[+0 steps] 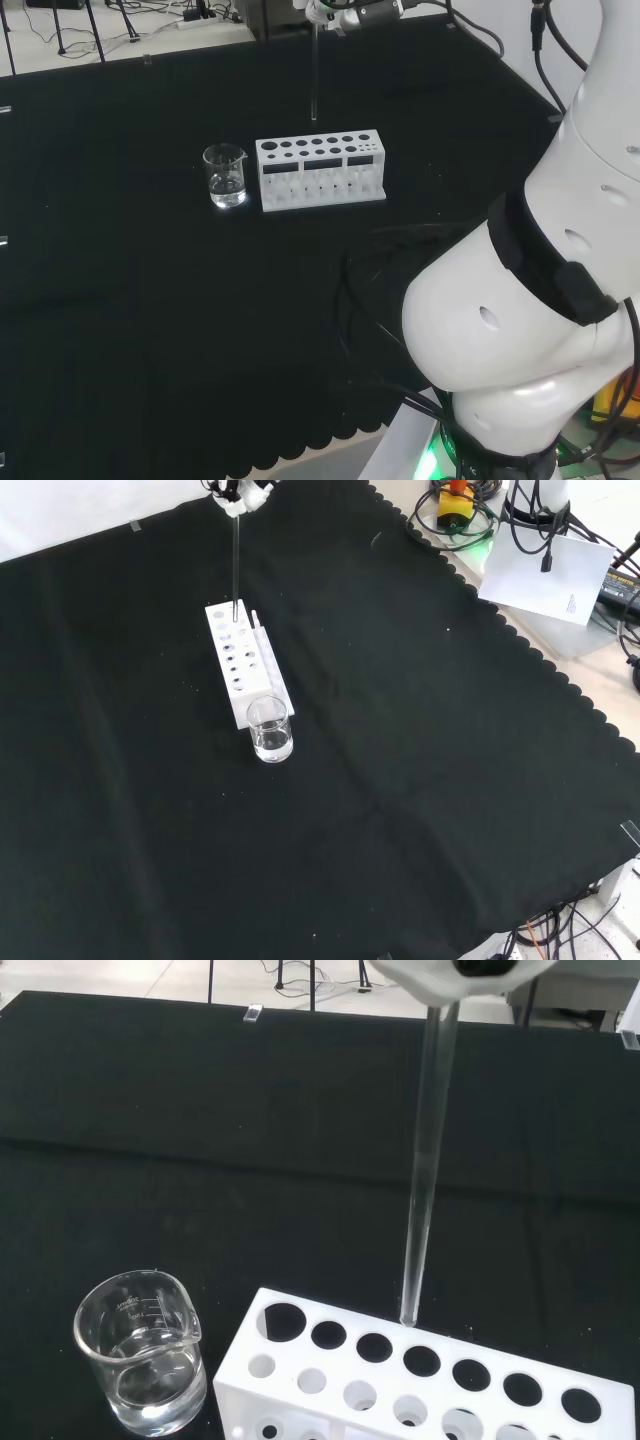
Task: Stir in the beaker to the left of the white test tube rack with the glass rod.
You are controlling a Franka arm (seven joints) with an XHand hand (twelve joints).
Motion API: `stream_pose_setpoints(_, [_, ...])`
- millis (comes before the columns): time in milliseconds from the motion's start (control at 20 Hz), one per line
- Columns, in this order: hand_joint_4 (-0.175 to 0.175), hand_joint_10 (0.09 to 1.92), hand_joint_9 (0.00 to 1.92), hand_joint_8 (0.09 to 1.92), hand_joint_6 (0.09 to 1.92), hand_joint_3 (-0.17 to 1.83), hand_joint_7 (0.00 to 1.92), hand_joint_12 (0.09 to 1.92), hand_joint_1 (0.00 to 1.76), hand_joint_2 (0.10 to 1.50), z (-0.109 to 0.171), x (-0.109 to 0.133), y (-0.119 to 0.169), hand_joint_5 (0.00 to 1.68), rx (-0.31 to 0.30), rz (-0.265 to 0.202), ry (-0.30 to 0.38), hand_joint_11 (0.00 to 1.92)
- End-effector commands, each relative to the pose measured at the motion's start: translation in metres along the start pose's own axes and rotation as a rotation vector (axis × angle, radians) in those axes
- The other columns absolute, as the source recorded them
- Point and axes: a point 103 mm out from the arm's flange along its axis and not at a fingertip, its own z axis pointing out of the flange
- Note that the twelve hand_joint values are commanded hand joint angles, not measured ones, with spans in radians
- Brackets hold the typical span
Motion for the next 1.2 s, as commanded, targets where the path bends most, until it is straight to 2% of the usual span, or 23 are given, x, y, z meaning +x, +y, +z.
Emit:
stream_pose_setpoints(50, [-0.175,1.03,1.19,0.96,0.46,0.00,1.03,0.45,1.53,0.99,0.001,0.003,0.001,1.13,0.002,-0.003,0.000,1.32])
stream_pose_setpoints(200, [-0.175,1.03,1.19,0.96,0.45,0.00,1.03,0.44,1.53,0.99,-0.001,0.007,0.002,1.13,-0.004,-0.011,0.004,1.33])
stream_pose_setpoints(400, [-0.175,1.03,1.19,0.96,0.45,0.00,1.03,0.44,1.53,0.99,-0.005,0.025,0.010,1.13,-0.018,-0.044,0.009,1.33])
stream_pose_setpoints(900, [-0.175,1.03,1.19,0.95,0.44,0.00,1.04,0.43,1.53,0.99,0.004,0.091,0.038,1.13,-0.020,-0.180,0.025,1.33])
stream_pose_setpoints(1200, [-0.175,1.03,1.19,0.95,0.43,0.00,1.04,0.43,1.53,0.98,0.016,0.120,0.055,1.14,-0.003,-0.233,0.041,1.33])
